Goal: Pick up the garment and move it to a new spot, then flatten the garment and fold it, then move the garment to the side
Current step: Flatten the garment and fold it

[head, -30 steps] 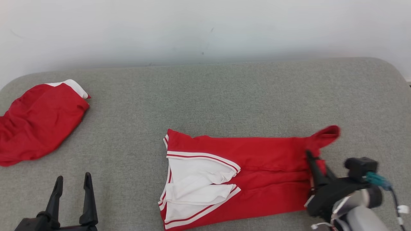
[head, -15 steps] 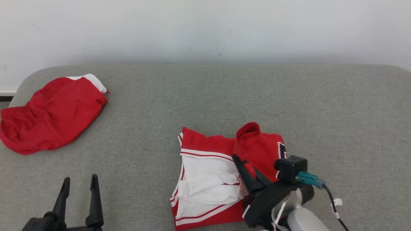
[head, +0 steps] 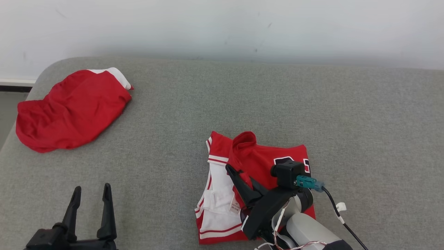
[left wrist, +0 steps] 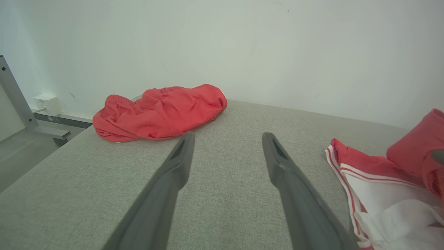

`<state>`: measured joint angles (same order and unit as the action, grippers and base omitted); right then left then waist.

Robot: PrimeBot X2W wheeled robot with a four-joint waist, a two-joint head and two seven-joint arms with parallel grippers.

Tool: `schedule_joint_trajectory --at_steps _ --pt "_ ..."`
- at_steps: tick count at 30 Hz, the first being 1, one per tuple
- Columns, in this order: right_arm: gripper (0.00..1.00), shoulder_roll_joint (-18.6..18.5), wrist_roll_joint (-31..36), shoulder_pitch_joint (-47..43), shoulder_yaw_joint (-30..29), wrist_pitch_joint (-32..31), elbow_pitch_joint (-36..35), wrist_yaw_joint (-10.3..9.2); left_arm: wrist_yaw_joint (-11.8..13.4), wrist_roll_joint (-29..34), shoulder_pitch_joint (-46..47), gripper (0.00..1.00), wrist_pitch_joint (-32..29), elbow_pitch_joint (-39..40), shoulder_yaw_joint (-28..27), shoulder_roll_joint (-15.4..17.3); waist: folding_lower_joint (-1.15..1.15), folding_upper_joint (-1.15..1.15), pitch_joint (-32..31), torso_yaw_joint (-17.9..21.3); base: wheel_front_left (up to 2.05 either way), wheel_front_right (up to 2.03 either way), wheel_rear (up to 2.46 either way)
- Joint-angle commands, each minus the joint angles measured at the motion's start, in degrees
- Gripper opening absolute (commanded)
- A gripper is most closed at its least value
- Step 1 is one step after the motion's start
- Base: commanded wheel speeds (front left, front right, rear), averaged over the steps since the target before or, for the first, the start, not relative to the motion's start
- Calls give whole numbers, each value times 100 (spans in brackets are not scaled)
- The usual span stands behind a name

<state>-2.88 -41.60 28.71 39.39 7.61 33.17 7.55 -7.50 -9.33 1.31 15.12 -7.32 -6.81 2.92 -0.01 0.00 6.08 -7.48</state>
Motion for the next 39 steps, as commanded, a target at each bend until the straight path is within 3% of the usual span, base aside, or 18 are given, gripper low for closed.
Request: schedule_joint_trajectory --at_steps 1,9,15,25,32,39 --pt "98 5 -92 132 95 117 146 -14 17 -25 89 100 2 -20 15 -3 1 0 36 -39 0 0 0" --pt "100 -2 -246 429 172 606 621 -14 17 -45 -6 100 2 -46 -82 -3 1 0 -45 133 0 0 0" --pt "100 -71 292 440 -532 755 743 -14 14 -12 -56 100 2 9 -145 -4 1 0 -172 369 0 0 0" --pt "100 -619 1539 -878 -2223 763 -762 -14 10 54 -139 100 2 132 -211 -4 1 0 -302 662 0 0 0" --pt "100 -527 2085 -1893 -2956 763 -1679 -14 10 160 -237 100 2 194 -182 -3 1 0 -394 769 0 0 0" --pt "100 -373 2449 -2578 -3251 763 -2189 -14 18 232 -312 100 2 127 -180 -3 1 0 -486 787 0 0 0"
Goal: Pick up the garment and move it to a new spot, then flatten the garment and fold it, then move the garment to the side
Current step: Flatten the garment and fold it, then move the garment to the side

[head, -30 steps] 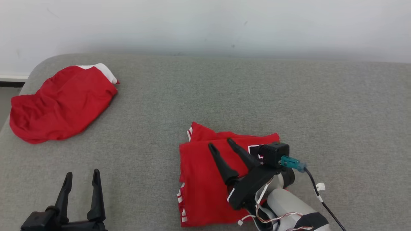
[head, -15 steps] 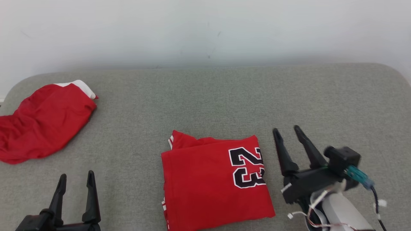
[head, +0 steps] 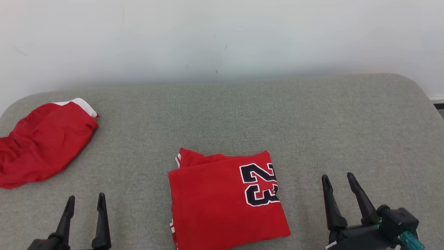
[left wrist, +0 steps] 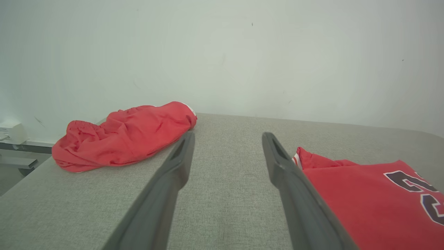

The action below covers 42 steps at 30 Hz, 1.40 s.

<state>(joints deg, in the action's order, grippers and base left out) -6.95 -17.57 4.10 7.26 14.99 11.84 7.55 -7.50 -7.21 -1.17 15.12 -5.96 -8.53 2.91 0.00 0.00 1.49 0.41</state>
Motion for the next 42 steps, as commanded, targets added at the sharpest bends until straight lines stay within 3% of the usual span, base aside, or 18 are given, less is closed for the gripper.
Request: schedule_joint_trajectory --at_steps 1,12,30,42 --pt "100 53 78 -192 -66 25 -106 -14 18 73 -79 100 2 -15 5 -2 0 0 -39 -7 0 0 0" --pt "100 176 313 -667 -180 25 -328 -14 24 287 -280 100 2 83 62 1 0 0 -129 -68 0 0 0" --pt "100 211 424 -629 -127 25 -175 -15 12 175 -331 100 2 39 61 0 0 0 -147 -93 0 0 0" --pt "100 176 632 416 219 -406 508 -15 16 139 -54 100 2 40 129 -1 0 0 106 -354 0 0 0"
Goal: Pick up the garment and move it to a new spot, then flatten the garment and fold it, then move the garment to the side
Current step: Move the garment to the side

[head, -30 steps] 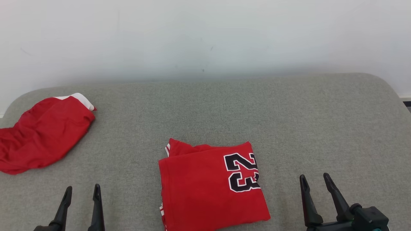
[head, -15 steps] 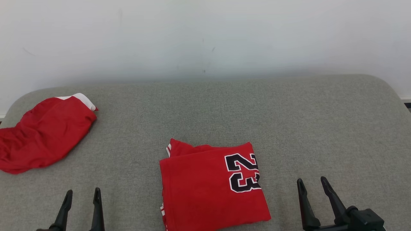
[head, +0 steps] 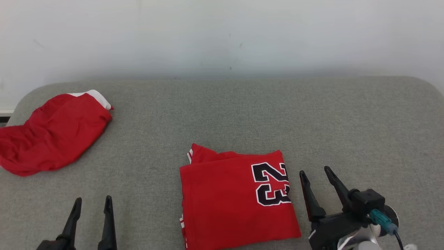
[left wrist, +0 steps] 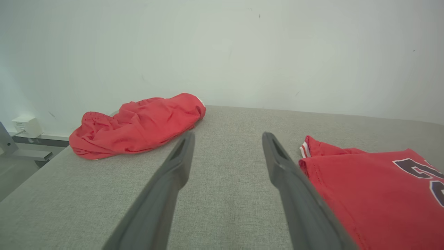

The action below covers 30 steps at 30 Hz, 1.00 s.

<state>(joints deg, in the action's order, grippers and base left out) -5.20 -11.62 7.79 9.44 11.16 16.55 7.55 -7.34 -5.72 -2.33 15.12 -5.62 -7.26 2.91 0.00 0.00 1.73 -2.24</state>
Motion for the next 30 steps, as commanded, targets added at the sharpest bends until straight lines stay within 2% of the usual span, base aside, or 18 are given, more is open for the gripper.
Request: schedule_joint_trajectory --at_steps 1,9,16,23,25,30 --pt "100 25 61 162 -8 -111 157 -15 -1 -18 96 100 2 -2 9 -1 0 0 116 -125 0 0 0" --pt "100 193 188 888 -34 -465 1273 -15 1 -119 299 100 2 -48 95 -1 0 0 448 -374 0 0 0" --pt "100 228 176 1119 -63 -350 1991 -15 13 -159 431 100 2 -66 136 0 0 0 656 -466 0 0 0" --pt "100 244 -259 1142 544 -276 2586 -13 5 -142 534 100 2 -152 119 -1 0 0 762 -443 0 0 0" --pt "2 247 -437 1150 711 -306 2734 -1 3 -147 554 100 2 -168 128 -1 0 0 761 -422 0 0 0" --pt "0 233 -523 1473 761 -170 2983 -15 -1 -189 601 100 2 -205 158 -1 0 0 769 -359 0 0 0"
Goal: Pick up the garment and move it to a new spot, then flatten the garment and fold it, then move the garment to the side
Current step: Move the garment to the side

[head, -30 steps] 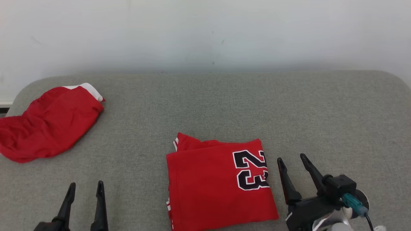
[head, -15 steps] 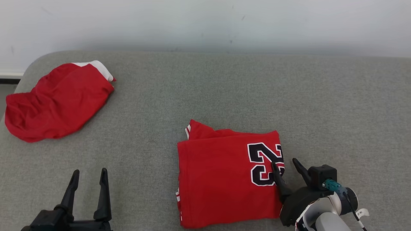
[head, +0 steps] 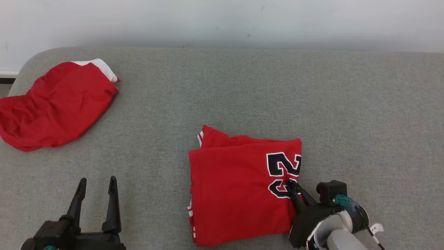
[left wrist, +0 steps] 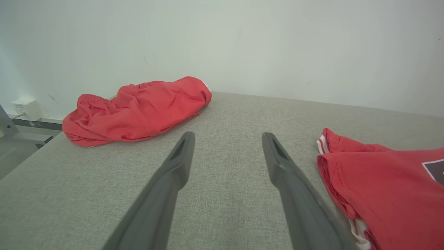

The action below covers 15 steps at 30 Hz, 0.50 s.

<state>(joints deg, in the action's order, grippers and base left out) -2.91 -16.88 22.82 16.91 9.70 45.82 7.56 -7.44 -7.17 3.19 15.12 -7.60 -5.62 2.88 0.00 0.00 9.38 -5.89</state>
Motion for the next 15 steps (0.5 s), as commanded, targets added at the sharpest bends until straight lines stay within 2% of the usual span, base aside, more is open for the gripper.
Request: schedule_joint_trajectory --at_steps 1,4,7,15 --pt "0 1 30 84 8 -8 101 -17 9 -65 71 100 3 -6 -7 1 0 0 19 22 0 0 0" --pt "0 -69 81 463 -15 10 181 -17 12 -143 143 100 2 31 10 1 0 0 119 80 0 0 0" --pt "0 -288 130 883 -18 -49 222 -17 11 -157 246 100 2 73 54 0 0 0 320 141 0 0 0" --pt "0 -1222 260 2082 -114 -336 80 -17 5 -192 761 100 1 295 293 68 0 0 1243 346 0 0 0"
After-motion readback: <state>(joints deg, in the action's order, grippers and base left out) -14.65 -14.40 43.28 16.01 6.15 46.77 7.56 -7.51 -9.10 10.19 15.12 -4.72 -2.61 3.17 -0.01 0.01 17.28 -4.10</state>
